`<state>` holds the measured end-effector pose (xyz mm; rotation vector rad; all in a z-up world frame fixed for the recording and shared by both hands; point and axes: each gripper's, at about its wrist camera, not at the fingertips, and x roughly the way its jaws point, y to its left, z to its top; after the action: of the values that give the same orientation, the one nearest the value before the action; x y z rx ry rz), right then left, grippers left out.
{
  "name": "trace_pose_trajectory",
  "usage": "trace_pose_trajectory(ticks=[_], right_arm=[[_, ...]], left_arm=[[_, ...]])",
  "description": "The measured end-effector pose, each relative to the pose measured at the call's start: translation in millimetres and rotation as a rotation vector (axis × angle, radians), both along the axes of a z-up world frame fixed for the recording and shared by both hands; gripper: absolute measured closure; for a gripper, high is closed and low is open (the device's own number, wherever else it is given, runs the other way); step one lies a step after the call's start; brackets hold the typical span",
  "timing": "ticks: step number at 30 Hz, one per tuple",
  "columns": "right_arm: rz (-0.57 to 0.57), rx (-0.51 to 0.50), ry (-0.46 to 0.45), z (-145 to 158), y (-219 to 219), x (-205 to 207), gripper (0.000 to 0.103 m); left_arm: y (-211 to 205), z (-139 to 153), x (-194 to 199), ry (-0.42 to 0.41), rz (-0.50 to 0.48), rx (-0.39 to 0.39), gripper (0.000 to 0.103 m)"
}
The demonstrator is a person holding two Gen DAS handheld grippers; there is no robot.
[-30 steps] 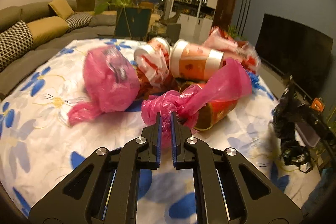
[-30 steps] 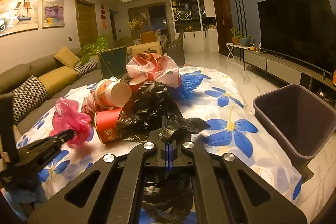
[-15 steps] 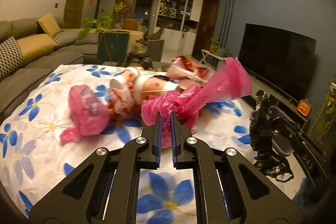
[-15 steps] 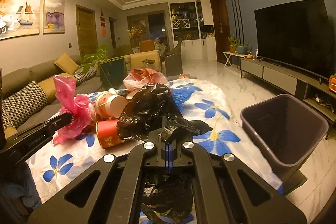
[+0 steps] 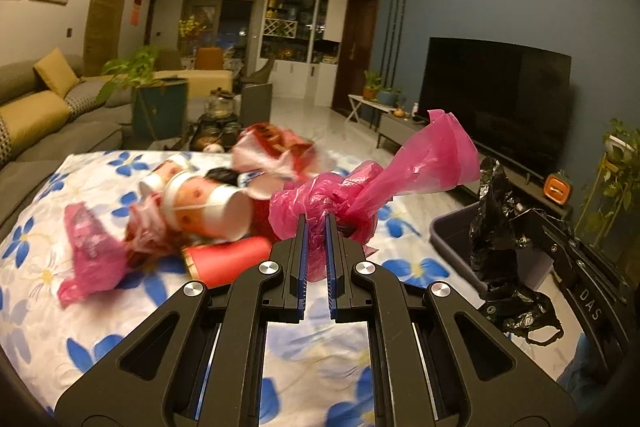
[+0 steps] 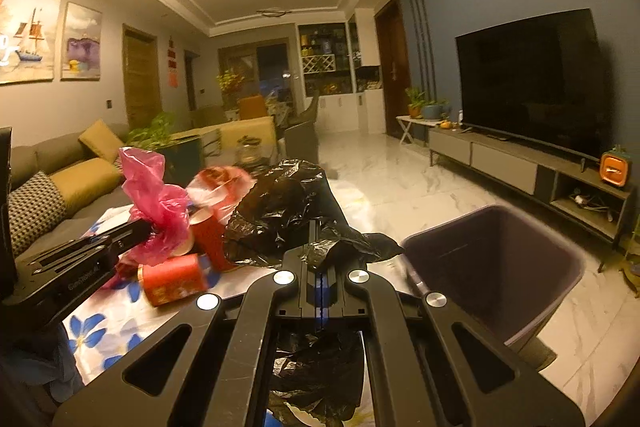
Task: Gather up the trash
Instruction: 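Carry the black bag with the right tool toward the grey bin while the left tool lifts the pink bag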
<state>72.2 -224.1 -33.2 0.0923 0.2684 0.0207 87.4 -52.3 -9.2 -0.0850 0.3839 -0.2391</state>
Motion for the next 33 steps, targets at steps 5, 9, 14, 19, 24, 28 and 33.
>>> trace_pose_trajectory(ticks=[5, 9, 14, 19, 24, 28, 33], right_arm=[[-0.067, -0.015, -0.029, 7.5, -22.2, -0.2, 0.102], [-0.126, -0.026, -0.053, 11.8, -43.8, 0.7, 0.102], [-0.194, -0.017, -0.059, 11.6, -72.2, 1.3, 0.102], [-0.234, -0.006, -0.044, 7.0, -91.3, 5.4, 0.102], [-0.258, 0.003, -0.021, 1.2, -107.0, 11.6, 0.102], [-0.270, 0.009, -0.009, 2.4, -116.1, 15.6, 0.102], [-0.278, 0.009, -0.006, 4.0, -114.7, 19.4, 0.102]], left_arm=[[-32.2, 11.0, 11.3, -0.036, -0.056, 0.002, 0.096], [-64.8, 20.0, 20.1, -0.062, -0.113, 0.003, 0.096], [-100.9, 27.0, 33.9, -0.078, -0.181, -0.001, 0.096], [-142.0, 22.4, 47.3, -0.064, -0.230, 0.000, 0.096], [-165.9, 9.4, 56.6, -0.047, -0.265, 0.008, 0.096], [-183.3, 5.2, 66.1, -0.039, -0.296, 0.007, 0.096], [-199.5, 1.5, 73.0, -0.030, -0.313, 0.002, 0.096]])
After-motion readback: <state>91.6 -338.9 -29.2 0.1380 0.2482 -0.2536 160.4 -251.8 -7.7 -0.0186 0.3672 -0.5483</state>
